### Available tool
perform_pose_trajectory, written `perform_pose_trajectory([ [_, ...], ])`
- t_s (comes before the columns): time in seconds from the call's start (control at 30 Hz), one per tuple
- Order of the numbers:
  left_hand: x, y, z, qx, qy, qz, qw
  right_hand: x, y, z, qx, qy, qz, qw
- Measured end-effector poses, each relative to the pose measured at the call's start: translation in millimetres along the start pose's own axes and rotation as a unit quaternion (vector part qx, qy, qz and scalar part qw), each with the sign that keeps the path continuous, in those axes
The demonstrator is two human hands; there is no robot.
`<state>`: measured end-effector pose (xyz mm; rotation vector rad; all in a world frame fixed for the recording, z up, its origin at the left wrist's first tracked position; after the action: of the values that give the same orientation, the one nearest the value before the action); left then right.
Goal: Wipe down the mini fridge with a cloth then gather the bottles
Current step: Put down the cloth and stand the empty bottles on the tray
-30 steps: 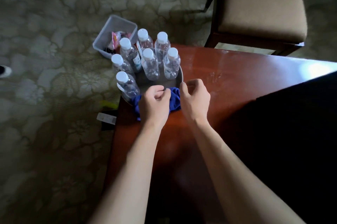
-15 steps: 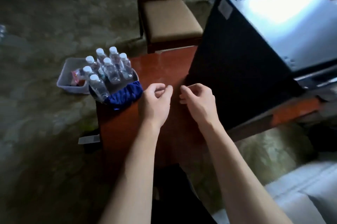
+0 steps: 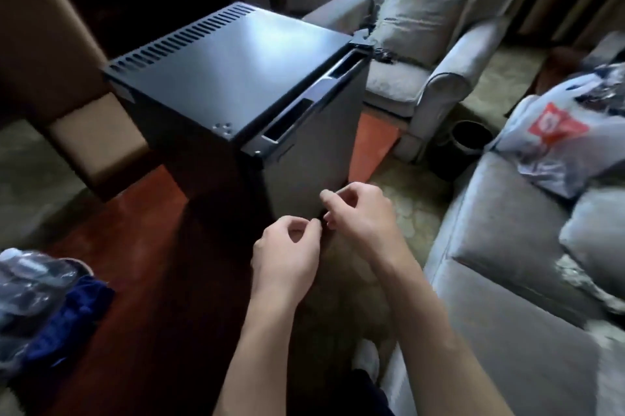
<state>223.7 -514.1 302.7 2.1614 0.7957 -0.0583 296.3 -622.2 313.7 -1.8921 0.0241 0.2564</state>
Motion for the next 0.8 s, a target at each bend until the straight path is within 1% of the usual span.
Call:
perform_pose_trajectory([
  [0.07, 9.6, 29.9, 31.4, 0.008, -0.021, 0.014, 1.0, 20.5, 14.2, -44.7, -0.003, 0.024, 0.008, 1.0],
  [0.17, 21.4, 83.4, 78.0, 0.02, -0.054, 0.038, 0.998, 59.2, 29.2, -114.4, -0.019, 0.039, 0.012, 0.999],
  [0.3, 49.7, 159.8, 123.3, 0.034, -0.057, 0.08, 0.995, 116.1, 28.7, -199.7, -0.019, 0.082, -0.003, 0.996],
  [0.37, 69.7, 193.2, 141.0, 0.036, -0.045, 0.092, 0.994, 141.7, 29.3, -231.7, -0.012, 0.094, -0.014, 0.995],
  [0.5, 93.1, 232.1, 164.5, 0.036, -0.021, 0.103, 0.994, 180.7, 39.5, -262.8, -0.01, 0.076, 0.005, 0.997],
  [0.6, 113.6, 252.8, 181.3, 0.035, -0.019, 0.097, 0.994, 203.8, 47.1, -274.4, -0.013, 0.074, 0.016, 0.997],
  [0.8, 175.1, 292.0, 220.1, 0.011, -0.024, 0.075, 0.997, 272.1, 49.0, -286.3, -0.033, 0.045, 0.039, 0.998],
])
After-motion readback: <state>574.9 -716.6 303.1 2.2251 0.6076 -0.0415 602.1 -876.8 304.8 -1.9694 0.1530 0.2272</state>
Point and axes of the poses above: each hand's wrist, its own x-axis towards the middle knuckle, its own z-axis out of the palm, y = z × x, the point moved 2 cm from there along x, towards the middle knuckle, and after that the axes turned 14 degrees about x, right-handed, at the moved point
